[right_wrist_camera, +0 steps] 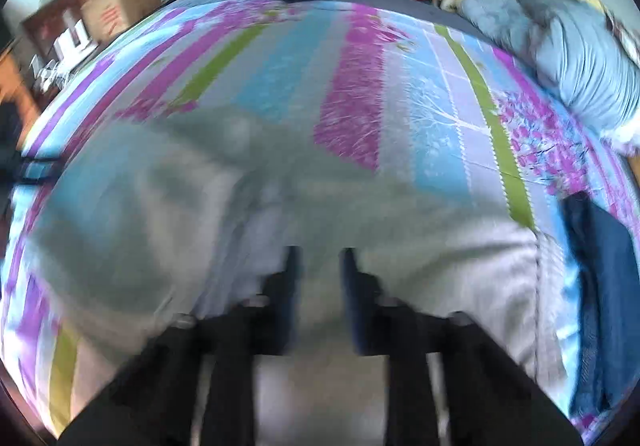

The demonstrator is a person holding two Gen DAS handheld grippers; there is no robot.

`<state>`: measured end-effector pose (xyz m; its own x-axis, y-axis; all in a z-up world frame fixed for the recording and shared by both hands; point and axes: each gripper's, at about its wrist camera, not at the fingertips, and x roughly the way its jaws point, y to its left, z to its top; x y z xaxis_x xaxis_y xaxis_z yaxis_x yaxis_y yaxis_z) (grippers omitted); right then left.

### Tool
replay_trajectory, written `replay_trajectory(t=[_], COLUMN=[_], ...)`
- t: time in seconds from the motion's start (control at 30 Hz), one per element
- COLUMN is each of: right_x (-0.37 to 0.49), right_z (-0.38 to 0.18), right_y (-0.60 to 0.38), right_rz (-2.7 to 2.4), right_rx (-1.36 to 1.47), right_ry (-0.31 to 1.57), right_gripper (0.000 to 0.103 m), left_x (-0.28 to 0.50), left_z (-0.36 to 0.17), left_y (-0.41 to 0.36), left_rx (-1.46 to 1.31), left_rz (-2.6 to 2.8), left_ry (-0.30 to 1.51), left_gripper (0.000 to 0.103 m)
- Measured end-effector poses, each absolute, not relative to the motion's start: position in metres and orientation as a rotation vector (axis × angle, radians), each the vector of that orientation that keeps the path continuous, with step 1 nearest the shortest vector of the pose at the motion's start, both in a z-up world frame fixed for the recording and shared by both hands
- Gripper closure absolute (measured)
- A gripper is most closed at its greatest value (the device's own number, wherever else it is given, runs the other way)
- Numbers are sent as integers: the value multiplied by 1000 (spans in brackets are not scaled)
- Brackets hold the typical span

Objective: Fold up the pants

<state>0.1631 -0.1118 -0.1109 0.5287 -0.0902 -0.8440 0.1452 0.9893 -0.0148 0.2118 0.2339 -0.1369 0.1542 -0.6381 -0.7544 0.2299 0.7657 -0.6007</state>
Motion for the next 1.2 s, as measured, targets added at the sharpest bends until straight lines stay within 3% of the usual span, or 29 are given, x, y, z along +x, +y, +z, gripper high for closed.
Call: replay_trajectory(t=[0.27,0.53,0.57,0.67,0.73,0.77,0.87,0.93,1.0,1.07,1.1,1.2], right_x=[217,151,142,119,113,110,106,105,105,106,106,102], right_z=[-154,-164,-164,-161,-148,-140,-117,-106,-103,-101,-101,-106], right_y=[-108,-75,-73,-69,-64,-61,-38,-13,24,57,76,138], right_rz=[-100,-133,-129,-126,-144,-143,-62,22,117,200,251,370], right_rx=[8,-128,-132,-152,-183,-188,-173,-180,-262,-336,-366,-442], right_ry=[1026,1082,1097,1127,1108,1080,1010,974,933,893,867,795], right_gripper=[85,80,75,72,61,51,47,43,32,31,31,30], left_x=[212,213,213,214,222,229,256,277,282,283,283,281], left_z=[-139,-138,-139,-138,-132,-125,-120,-135,-141,-140,-140,-142], left_y=[232,228,228,227,225,223,222,219,211,196,191,180], left_rx=[-374,-353,-356,-350,-368,-361,-324,-349,-310,-253,-242,-168], left_rz=[-631,-634,-635,-648,-690,-716,-709,-718,-739,-793,-815,-851], left_ry=[1245,1245,1245,1254,1265,1241,1212,1286,1303,1303,1313,1314], left_gripper=[24,24,24,22,22,22,22,22,22,23,24,42])
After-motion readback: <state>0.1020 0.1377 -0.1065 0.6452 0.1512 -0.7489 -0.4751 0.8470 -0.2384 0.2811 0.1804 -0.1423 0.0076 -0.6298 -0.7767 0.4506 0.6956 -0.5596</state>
